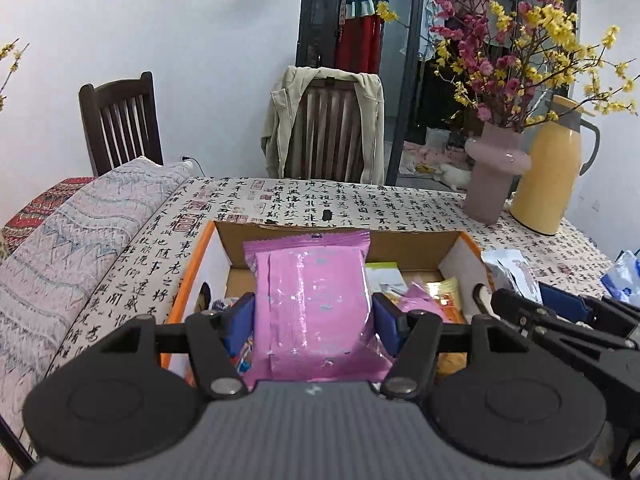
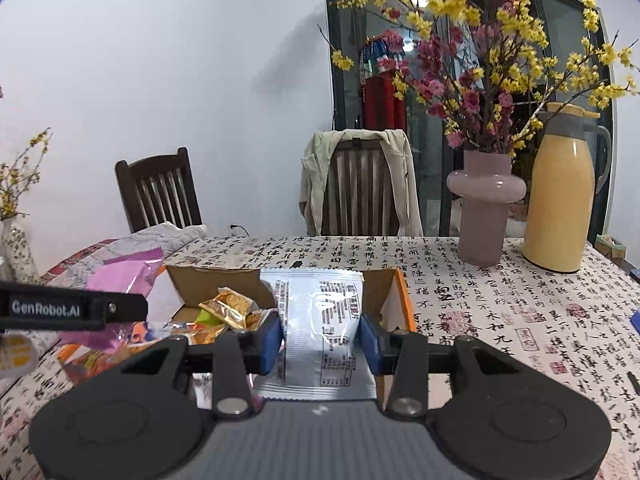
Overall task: Organize snacks
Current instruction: 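Open both grippers to drop the packets into the box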
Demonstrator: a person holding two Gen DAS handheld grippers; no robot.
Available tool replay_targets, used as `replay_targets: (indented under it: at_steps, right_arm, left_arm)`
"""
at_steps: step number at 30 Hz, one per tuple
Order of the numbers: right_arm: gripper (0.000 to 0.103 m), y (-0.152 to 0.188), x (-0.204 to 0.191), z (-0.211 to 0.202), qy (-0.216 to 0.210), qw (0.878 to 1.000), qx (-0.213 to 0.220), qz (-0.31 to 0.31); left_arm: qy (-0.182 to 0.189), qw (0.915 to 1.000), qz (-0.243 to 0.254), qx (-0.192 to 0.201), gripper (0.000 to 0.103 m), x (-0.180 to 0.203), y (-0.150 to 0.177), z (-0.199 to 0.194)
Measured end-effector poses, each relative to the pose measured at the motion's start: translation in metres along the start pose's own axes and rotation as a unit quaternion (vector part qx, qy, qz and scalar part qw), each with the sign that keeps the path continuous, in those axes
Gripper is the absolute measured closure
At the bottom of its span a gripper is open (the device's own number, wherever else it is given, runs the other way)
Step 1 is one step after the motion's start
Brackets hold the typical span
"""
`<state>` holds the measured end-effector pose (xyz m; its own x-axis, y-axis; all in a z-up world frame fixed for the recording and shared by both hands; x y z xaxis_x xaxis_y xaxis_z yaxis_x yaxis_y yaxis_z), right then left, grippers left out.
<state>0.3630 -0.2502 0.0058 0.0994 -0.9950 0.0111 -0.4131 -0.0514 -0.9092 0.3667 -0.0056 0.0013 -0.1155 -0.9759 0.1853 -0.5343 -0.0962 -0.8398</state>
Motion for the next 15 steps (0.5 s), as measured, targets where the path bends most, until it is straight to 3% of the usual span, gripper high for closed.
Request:
replay_targets:
  at_steps: [8,10,12,14,15]
  right_arm:
    - [0.058,0.013,-0.006,0.033,-0.01,0.999,-0.007,0.031]
    - [0.041,0.016,-0.004,0.034,-0.011,0.999,-0.007,0.036]
    - [0.009,0.015,-0.002,0.031,-0.004,0.999,0.005,0.036]
    - [0.0,0.013,0.0,0.026,0.004,0.999,0.02,0.037]
    - [0.0,0.012,0.001,0.024,0.007,0.999,0.024,0.039]
  left_arm:
    - [-0.031,0.9992,-0.013,0.023,0.039,-0.027,0.011,0.029]
    - [-0.035,0.9986,-0.017,0.037,0.027,-0.032,0.01,0.026]
    - [-0.035,0.9973,-0.033,0.056,0.0,-0.037,0.008,0.018]
    - [-0.041,0.9954,-0.039,0.078,0.0,-0.039,0.006,0.008]
    - [-0.038,0.9952,-0.039,0.081,0.0,-0.039,0.004,0.005]
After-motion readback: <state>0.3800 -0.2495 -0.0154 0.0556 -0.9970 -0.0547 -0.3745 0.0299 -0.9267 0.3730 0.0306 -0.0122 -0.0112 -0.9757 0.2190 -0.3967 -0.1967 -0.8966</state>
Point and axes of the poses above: each gripper's, at about its wrist camera, not at the fingertips, and z roughly the way its jaws point, x to its right, y to its underside, the point moved 8 cm from there along z, roughly the way its jaws point, and after that the axes turned 12 degrees about y, right-handed, at the moved point
